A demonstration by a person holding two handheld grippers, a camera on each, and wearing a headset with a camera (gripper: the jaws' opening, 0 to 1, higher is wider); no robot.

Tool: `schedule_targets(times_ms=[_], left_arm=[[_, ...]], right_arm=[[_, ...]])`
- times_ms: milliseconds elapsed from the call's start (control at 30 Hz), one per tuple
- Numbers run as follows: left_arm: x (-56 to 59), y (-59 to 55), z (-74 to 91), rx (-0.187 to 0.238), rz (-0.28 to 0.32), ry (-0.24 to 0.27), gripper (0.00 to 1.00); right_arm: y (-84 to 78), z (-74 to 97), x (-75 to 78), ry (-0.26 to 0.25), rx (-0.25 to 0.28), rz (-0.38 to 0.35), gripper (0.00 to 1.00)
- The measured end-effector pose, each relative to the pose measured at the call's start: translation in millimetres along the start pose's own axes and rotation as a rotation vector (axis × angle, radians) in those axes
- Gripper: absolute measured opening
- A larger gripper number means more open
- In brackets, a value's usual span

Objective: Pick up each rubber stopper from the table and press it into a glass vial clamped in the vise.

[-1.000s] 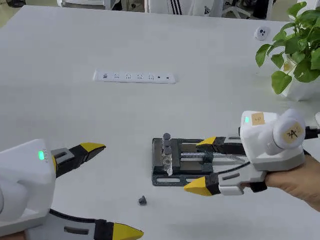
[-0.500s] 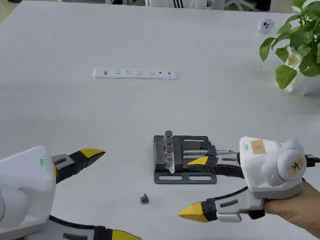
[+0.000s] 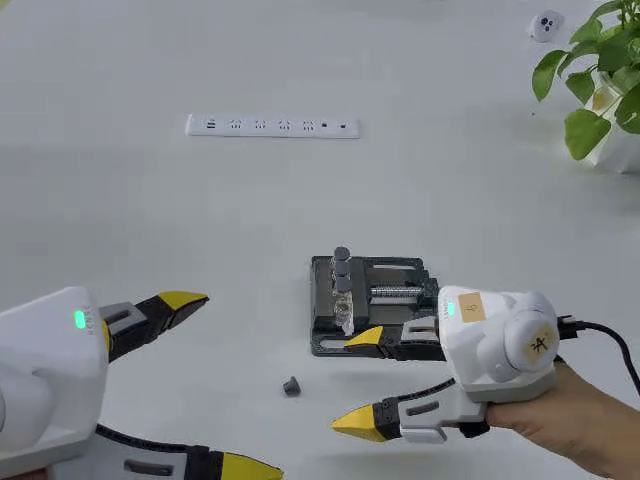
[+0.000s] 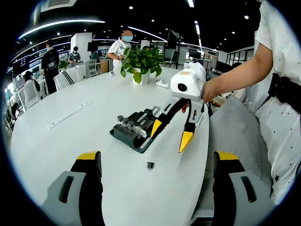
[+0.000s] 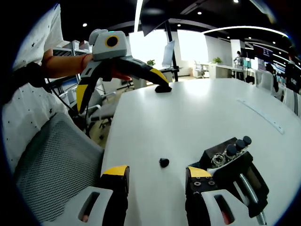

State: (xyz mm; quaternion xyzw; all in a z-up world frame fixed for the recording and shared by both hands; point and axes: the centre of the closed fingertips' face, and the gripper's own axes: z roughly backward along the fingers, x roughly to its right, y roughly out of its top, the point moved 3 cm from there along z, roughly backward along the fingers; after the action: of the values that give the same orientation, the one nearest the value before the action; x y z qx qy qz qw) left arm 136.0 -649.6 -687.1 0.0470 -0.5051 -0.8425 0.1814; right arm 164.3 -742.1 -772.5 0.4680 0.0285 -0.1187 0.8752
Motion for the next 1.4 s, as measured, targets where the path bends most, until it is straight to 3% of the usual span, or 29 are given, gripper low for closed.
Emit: schedule_targets(times_ms=[600,1100,1400], left_arm=[[-4.6,-8.7,-3.9,-0.020,0.030,0.000,0.99],[-7.8,-13.2,-4.0,-0.030,0.043,0.006,0.98],[-7.3,-14.7,-5.3,-0.035,0.047,0.006,0.98]], right_arm=[[-5.2,-47.8,12.8,0.072,-0.048,0.083,0.21],[-13.9,-57.2,15.1,0.143,-0.100,0.135,0.15],[-15.3,-58.1,16.4,0.154,-0.108,0.143,0.08]])
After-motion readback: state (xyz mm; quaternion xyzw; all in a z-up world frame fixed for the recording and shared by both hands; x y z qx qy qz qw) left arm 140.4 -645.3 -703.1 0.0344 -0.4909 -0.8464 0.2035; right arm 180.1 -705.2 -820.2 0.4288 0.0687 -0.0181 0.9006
